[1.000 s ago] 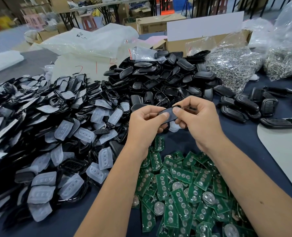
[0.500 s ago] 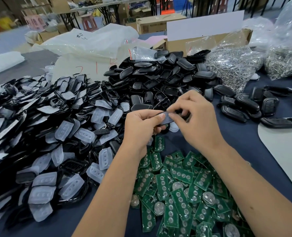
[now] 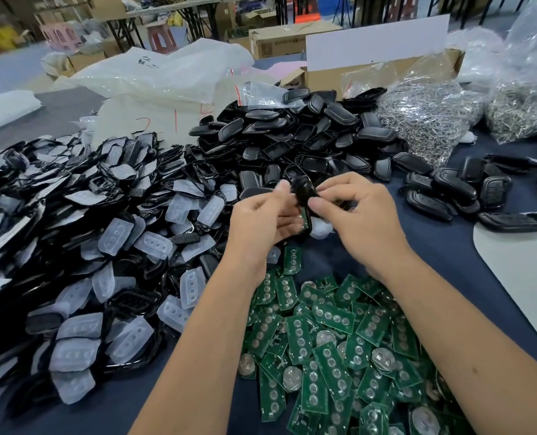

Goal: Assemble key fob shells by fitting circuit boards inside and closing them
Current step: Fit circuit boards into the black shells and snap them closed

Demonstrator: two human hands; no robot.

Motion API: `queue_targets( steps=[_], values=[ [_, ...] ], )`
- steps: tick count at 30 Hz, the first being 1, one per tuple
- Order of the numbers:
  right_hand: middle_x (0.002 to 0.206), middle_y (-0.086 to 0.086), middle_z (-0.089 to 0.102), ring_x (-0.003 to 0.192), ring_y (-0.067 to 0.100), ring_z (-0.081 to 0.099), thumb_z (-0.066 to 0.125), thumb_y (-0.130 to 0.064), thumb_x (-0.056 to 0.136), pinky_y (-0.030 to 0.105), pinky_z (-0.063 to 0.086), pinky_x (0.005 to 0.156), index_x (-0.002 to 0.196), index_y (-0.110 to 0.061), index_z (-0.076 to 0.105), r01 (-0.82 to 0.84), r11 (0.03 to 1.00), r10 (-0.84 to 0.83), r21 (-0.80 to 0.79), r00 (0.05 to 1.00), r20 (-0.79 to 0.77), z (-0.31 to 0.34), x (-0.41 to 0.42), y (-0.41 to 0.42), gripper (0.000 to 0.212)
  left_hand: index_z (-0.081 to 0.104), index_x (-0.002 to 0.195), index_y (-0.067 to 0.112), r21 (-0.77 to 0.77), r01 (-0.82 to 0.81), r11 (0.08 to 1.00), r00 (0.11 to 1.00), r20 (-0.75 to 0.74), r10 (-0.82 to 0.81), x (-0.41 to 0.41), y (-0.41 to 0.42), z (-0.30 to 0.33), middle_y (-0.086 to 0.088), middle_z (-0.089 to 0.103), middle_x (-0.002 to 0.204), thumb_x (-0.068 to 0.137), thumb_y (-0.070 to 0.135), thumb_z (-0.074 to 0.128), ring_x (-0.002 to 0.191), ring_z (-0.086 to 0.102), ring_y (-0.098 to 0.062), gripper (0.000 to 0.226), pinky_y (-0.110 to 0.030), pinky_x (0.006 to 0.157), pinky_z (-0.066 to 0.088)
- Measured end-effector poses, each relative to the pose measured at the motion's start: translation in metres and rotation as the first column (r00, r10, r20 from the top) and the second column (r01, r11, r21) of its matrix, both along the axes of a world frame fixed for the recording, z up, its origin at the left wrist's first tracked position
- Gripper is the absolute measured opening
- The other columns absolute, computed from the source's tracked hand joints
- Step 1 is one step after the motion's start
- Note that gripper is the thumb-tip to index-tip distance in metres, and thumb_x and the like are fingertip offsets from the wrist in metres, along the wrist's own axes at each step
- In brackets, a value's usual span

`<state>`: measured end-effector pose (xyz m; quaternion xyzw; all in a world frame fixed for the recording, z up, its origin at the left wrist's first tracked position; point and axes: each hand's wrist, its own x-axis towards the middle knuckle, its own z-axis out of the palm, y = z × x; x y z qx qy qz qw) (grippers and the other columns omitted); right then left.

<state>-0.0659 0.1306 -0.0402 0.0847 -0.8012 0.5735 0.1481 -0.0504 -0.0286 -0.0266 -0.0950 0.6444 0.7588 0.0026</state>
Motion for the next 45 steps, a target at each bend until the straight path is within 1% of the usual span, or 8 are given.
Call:
queue_targets(
  steps=[2, 5, 14, 27, 31, 35, 42, 45],
  values=[
    [0.089, -0.011, 0.076, 0.079, 0.005, 0.067, 0.081, -0.013, 0.089, 0.019, 0.05, 0.065, 0.076, -0.023, 0.082, -0.015, 0.935, 0.089, -0.355, 0.977, 0.193, 0.003, 0.0, 0.001, 0.016, 0.078, 0.089, 0.011, -0.075, 0.019, 0.997, 0.997, -0.079, -0.025, 0.002, 0.005, -0.003, -0.006, 0.076, 0.08, 0.098, 0.01, 0.07, 0.077, 0.074, -0.018, 0.011, -0.025, 0.073, 0.06],
    [0.086, 0.003, 0.079, 0.075, 0.013, 0.066, 0.077, -0.016, 0.091, 0.02, 0.048, 0.058, 0.08, -0.019, 0.085, -0.057, 0.827, 0.272, -0.559, 0.911, 0.309, 0.009, 0.003, 0.003, 0.014, 0.075, 0.09, 0.009, -0.047, 0.029, 0.998, 0.991, -0.132, -0.035, 0.005, 0.007, -0.004, -0.005, 0.076, 0.075, 0.094, -0.002, 0.07, 0.075, 0.075, -0.017, 0.013, -0.025, 0.072, 0.061],
    [0.1, 0.012, 0.08, 0.088, 0.018, 0.075, 0.065, 0.002, 0.095, 0.03, 0.06, 0.079, 0.092, -0.012, 0.083, -0.09, 0.73, 0.384, -0.678, 0.874, 0.297, 0.008, 0.005, 0.004, 0.023, 0.073, 0.092, 0.007, -0.081, 0.079, 0.994, 0.992, -0.092, -0.086, 0.002, 0.002, -0.003, -0.005, 0.074, 0.077, 0.096, 0.0, 0.068, 0.068, 0.069, -0.014, 0.01, -0.027, 0.071, 0.061],
    [0.085, 0.007, 0.08, 0.072, 0.014, 0.076, 0.079, -0.004, 0.066, 0.022, 0.061, 0.063, 0.1, -0.014, 0.078, -0.053, 0.627, 0.359, -0.777, 0.905, 0.228, 0.005, 0.0, 0.006, 0.036, 0.069, 0.099, 0.007, -0.241, 0.117, 0.964, 0.98, -0.132, -0.152, 0.001, 0.002, -0.001, -0.003, 0.068, 0.084, 0.104, 0.007, 0.057, 0.073, 0.062, -0.011, 0.013, -0.025, 0.074, 0.057],
    [0.091, 0.012, 0.081, 0.08, 0.024, 0.079, 0.083, -0.004, 0.082, 0.029, 0.063, 0.068, 0.092, -0.015, 0.081, -0.007, 0.761, 0.198, -0.649, 0.955, 0.222, 0.001, 0.003, -0.002, 0.014, 0.062, 0.09, 0.013, -0.681, -0.105, 0.725, 0.939, -0.308, -0.153, 0.002, 0.008, -0.002, 0.004, 0.063, 0.08, 0.101, 0.009, 0.061, 0.072, 0.056, -0.007, 0.012, -0.022, 0.068, 0.048],
    [0.092, 0.015, 0.08, 0.089, 0.034, 0.078, 0.089, -0.016, 0.081, 0.043, 0.065, 0.077, 0.096, -0.007, 0.079, 0.135, 0.811, 0.039, -0.569, 0.958, 0.283, -0.002, 0.002, -0.006, 0.02, 0.057, 0.09, 0.007, -0.836, -0.318, 0.446, 0.833, -0.472, -0.291, 0.005, 0.02, -0.006, -0.004, 0.06, 0.088, 0.097, 0.004, 0.061, 0.085, 0.051, -0.024, 0.009, -0.037, 0.074, 0.04],
    [0.094, 0.013, 0.079, 0.085, 0.023, 0.077, 0.073, -0.005, 0.095, 0.032, 0.063, 0.076, 0.098, -0.005, 0.075, 0.135, 0.734, 0.103, -0.666, 0.947, 0.305, 0.003, -0.002, -0.001, 0.003, 0.068, 0.106, 0.011, -0.851, -0.339, 0.402, 0.835, -0.469, -0.287, 0.003, 0.016, -0.009, -0.002, 0.065, 0.102, 0.098, 0.019, 0.067, 0.101, 0.051, -0.024, 0.012, -0.034, 0.088, 0.042],
    [0.095, 0.012, 0.078, 0.096, 0.027, 0.077, 0.067, -0.003, 0.099, 0.037, 0.064, 0.086, 0.105, -0.005, 0.069, 0.129, 0.68, 0.092, -0.722, 0.962, 0.259, 0.005, -0.006, 0.006, 0.007, 0.065, 0.128, 0.014, -0.919, -0.307, 0.248, 0.909, -0.36, -0.209, 0.003, 0.007, -0.014, -0.006, 0.059, 0.12, 0.098, 0.035, 0.066, 0.116, 0.045, -0.028, 0.037, -0.037, 0.102, 0.038]
  ],
)
